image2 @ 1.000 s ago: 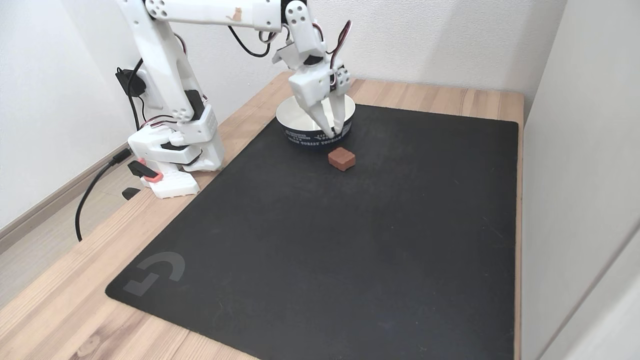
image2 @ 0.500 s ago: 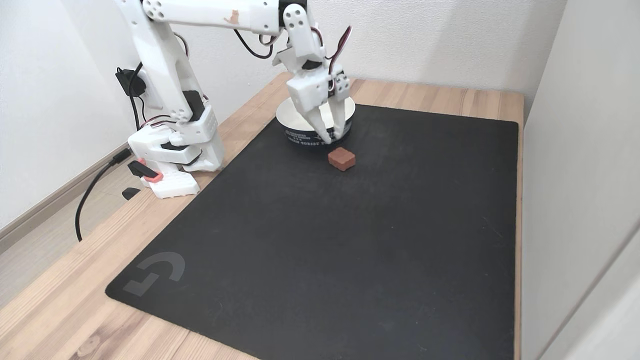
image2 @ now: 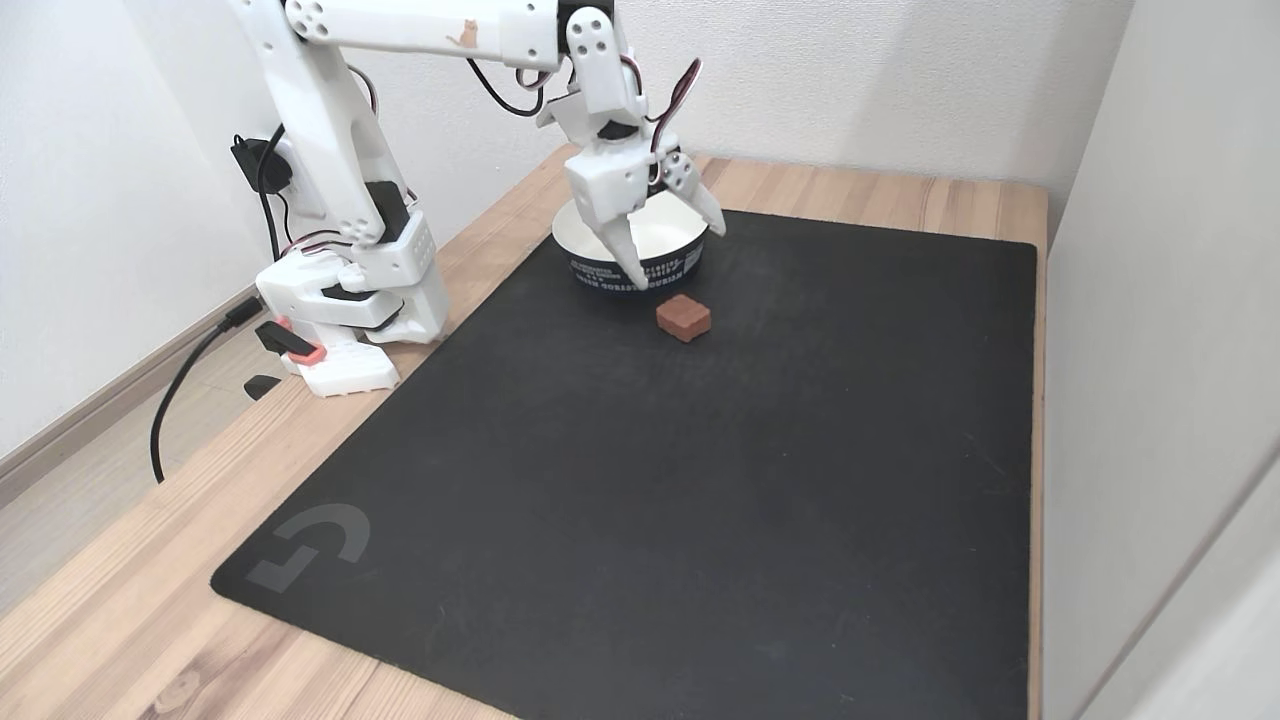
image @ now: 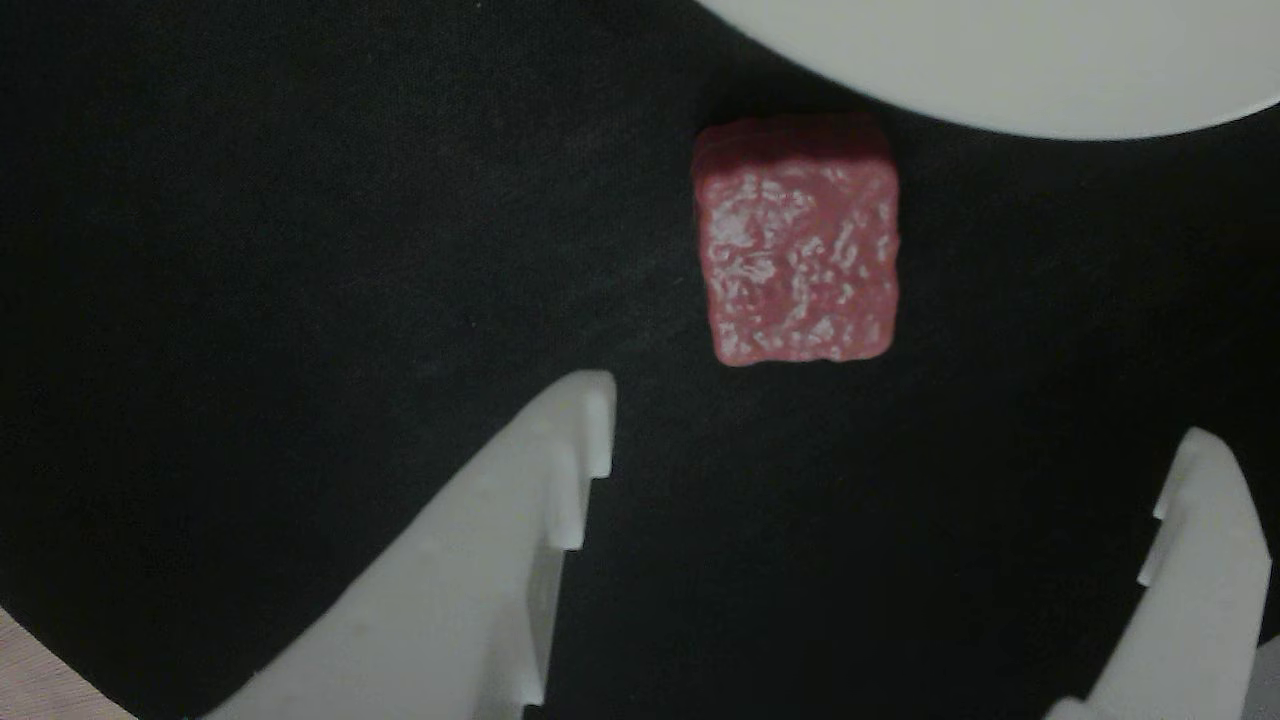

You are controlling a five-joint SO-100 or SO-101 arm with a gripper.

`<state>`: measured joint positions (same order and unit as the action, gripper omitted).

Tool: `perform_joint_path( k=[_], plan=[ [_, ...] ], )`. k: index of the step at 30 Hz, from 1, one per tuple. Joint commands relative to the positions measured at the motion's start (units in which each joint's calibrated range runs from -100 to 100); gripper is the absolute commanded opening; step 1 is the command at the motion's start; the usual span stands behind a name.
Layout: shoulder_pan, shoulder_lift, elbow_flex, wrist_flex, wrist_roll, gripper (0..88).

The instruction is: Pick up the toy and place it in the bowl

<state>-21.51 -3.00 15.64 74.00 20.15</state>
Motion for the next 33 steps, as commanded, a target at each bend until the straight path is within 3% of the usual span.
perform_joint_path(
  k=[1, 33],
  plan=[
    [0.56, -0.21, -2.16, 0.69, -0.06, 37.9],
    [2.65, 16.96, -2.52, -7.44, 0.3, 37.9]
  ],
)
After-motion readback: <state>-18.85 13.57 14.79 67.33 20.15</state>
